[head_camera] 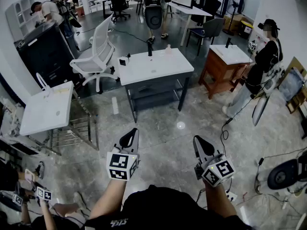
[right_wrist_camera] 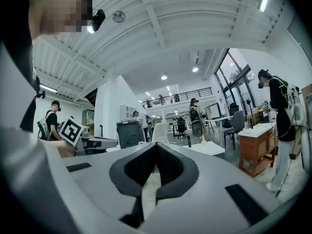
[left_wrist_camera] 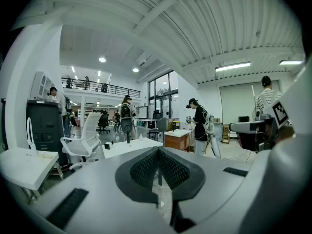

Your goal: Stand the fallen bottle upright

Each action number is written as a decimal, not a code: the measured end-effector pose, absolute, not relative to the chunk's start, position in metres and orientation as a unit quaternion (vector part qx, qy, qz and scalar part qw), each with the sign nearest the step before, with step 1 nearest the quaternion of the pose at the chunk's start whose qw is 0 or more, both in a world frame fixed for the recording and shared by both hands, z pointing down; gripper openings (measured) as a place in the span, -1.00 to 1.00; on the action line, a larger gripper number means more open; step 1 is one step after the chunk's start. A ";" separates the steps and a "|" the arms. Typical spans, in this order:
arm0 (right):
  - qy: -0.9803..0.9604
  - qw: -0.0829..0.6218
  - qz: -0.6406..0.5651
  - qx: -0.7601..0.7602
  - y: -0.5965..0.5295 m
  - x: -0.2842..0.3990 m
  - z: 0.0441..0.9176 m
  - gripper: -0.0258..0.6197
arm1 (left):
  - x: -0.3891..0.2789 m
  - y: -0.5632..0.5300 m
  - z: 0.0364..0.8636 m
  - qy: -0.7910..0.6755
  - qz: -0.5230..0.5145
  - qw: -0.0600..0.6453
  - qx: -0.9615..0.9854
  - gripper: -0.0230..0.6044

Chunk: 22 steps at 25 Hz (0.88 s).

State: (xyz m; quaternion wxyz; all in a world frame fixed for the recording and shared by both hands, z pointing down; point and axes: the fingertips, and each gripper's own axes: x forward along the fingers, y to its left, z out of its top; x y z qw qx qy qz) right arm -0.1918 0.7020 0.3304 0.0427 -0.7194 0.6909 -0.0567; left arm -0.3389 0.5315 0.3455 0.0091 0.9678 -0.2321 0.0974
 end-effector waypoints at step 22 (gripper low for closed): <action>0.708 0.077 -0.101 -0.695 0.767 -0.194 0.358 -0.88 | -0.328 0.601 0.372 -0.226 0.127 0.022 0.966 -0.90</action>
